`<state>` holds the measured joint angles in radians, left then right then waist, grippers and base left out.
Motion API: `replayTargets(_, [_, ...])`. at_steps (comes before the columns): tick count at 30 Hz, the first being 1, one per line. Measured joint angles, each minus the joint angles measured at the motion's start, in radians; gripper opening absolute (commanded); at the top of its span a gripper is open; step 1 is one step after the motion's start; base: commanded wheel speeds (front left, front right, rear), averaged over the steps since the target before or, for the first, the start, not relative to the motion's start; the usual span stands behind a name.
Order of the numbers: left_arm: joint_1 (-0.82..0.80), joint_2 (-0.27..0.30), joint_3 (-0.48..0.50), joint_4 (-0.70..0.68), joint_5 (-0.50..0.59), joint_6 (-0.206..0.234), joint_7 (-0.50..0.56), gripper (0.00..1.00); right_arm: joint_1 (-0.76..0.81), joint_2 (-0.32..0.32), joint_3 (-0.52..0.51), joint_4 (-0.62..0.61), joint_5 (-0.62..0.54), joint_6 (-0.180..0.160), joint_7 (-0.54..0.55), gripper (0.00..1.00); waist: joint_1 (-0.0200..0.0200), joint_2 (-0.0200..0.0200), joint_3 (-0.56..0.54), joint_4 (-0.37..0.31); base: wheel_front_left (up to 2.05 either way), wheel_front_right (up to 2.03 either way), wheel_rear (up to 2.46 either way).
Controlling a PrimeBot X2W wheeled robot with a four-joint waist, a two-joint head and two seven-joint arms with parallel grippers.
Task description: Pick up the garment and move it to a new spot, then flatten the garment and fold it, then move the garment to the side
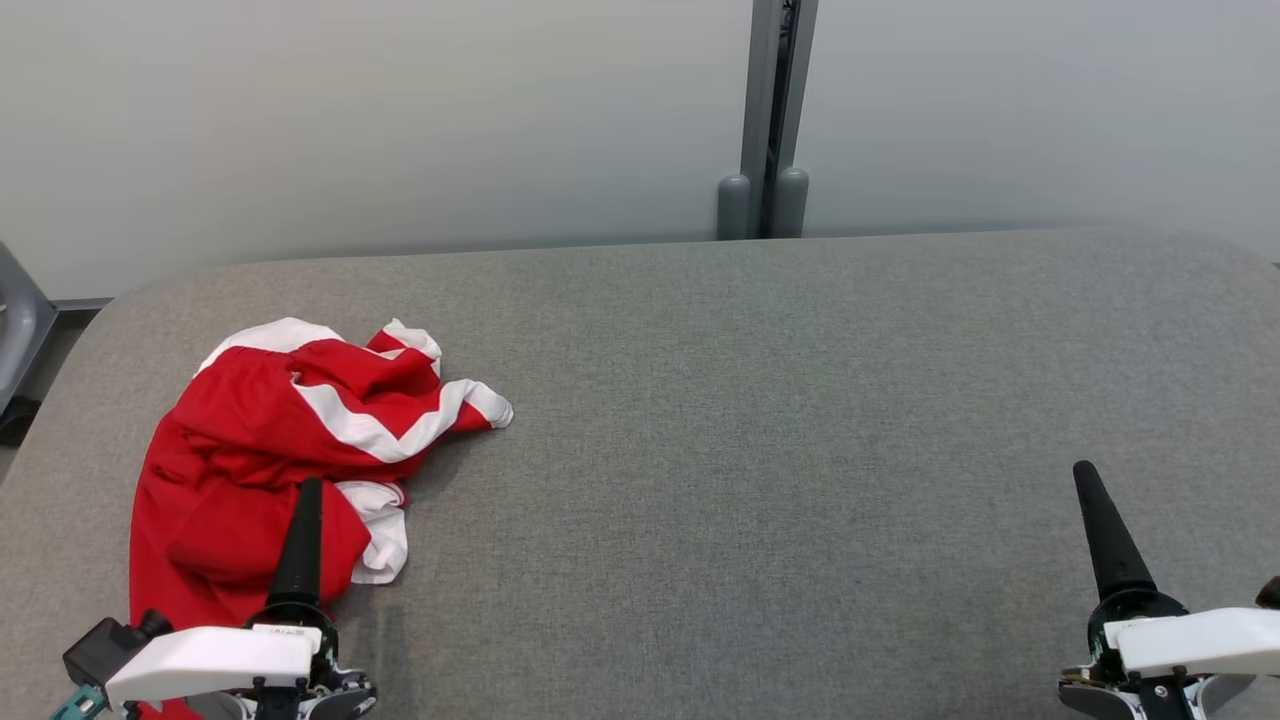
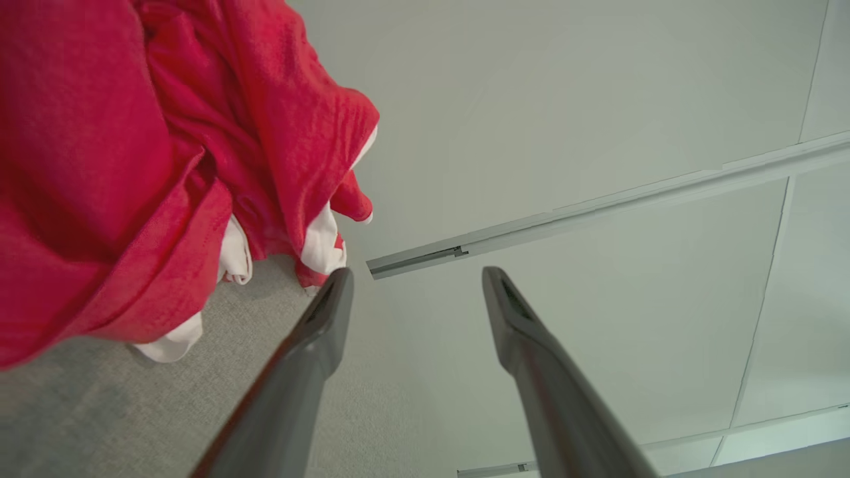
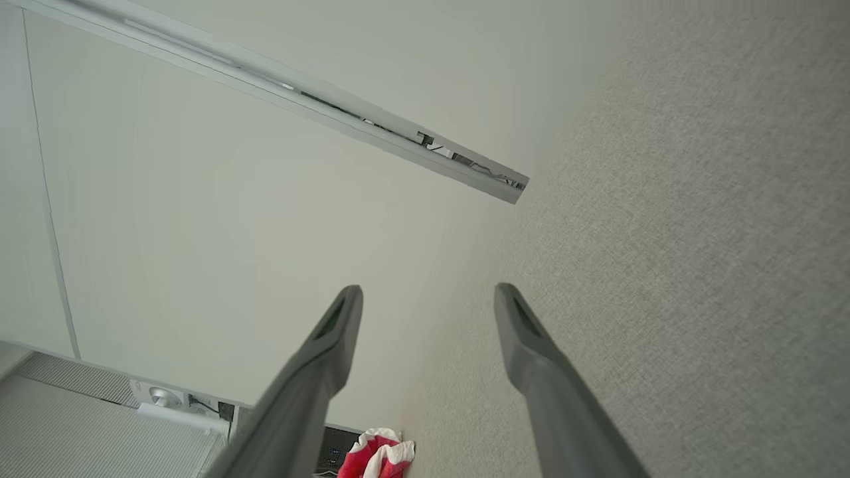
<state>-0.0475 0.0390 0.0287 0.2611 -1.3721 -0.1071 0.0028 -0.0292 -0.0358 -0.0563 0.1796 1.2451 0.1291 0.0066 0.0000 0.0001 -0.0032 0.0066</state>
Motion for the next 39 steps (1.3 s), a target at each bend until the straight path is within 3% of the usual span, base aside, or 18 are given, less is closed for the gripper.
replayTargets(14, [0.021, 0.002, -0.010, -0.010, 0.316, 0.016, -0.051, 1.00, 0.024, -0.019, 0.034, -0.048, -0.298, 0.000, -0.052, 1.00, 0.0000, 0.0000, -0.004, 0.005, 0.00, 0.00, 0.00])
replayTargets(39, [0.043, 0.004, -0.026, -0.012, 0.679, 0.026, -0.128, 1.00, 0.062, -0.030, 0.071, -0.099, -0.640, 0.000, -0.131, 1.00, 0.0000, 0.0000, -0.010, 0.012, 0.00, 0.00, 0.00])
